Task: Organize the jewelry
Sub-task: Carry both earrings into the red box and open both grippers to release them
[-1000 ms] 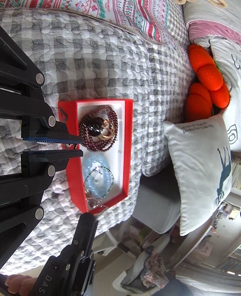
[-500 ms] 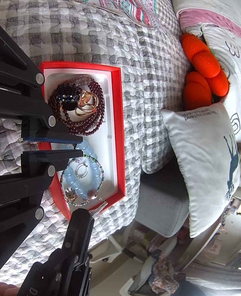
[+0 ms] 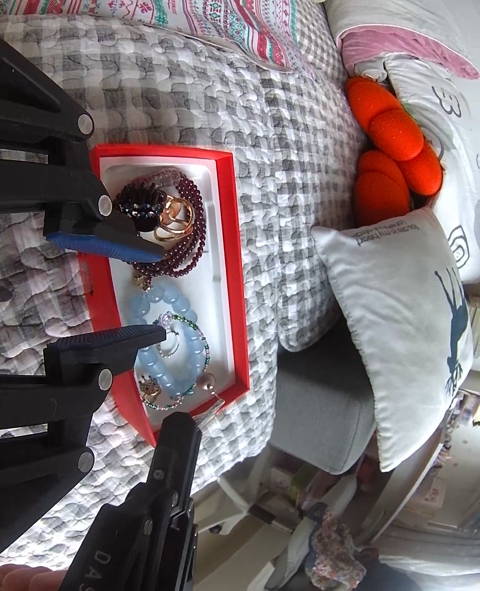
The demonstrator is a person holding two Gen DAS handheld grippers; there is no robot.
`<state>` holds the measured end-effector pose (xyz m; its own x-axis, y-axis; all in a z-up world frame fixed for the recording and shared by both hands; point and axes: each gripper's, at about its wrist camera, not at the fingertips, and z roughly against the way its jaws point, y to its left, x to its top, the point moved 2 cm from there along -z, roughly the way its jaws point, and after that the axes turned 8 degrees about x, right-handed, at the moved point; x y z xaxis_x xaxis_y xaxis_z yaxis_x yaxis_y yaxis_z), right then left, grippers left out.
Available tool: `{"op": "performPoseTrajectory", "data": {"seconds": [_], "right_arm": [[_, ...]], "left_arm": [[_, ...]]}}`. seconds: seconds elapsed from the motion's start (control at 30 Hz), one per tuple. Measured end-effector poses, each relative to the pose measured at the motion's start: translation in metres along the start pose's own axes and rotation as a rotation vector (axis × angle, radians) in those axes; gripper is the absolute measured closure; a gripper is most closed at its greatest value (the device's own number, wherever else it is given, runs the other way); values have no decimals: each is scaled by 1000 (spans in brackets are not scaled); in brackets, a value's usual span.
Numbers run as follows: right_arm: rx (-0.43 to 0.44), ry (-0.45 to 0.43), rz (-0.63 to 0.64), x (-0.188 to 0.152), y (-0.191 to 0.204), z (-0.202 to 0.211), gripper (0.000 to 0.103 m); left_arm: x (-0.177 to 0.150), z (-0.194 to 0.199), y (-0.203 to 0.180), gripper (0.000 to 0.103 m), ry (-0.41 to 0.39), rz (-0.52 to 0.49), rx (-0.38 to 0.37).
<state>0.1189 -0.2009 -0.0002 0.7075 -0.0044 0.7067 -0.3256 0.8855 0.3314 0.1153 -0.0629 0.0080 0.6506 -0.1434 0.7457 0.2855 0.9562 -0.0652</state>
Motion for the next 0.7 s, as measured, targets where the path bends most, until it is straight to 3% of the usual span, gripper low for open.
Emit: {"op": "performPoseTrajectory", "data": {"seconds": [0.13, 0.63, 0.67, 0.7], "right_arm": [[-9, 6, 3, 4, 3, -5, 101], [-39, 33, 14, 11, 18, -34, 98], [-43, 32, 14, 12, 19, -33, 95], [-46, 28, 15, 12, 19, -32, 85]], "left_arm": [[-3, 10, 5, 64, 2, -4, 23], [-12, 19, 34, 63, 24, 21, 73], [-13, 19, 35, 63, 27, 20, 77], [-13, 19, 35, 62, 29, 19, 81]]}}
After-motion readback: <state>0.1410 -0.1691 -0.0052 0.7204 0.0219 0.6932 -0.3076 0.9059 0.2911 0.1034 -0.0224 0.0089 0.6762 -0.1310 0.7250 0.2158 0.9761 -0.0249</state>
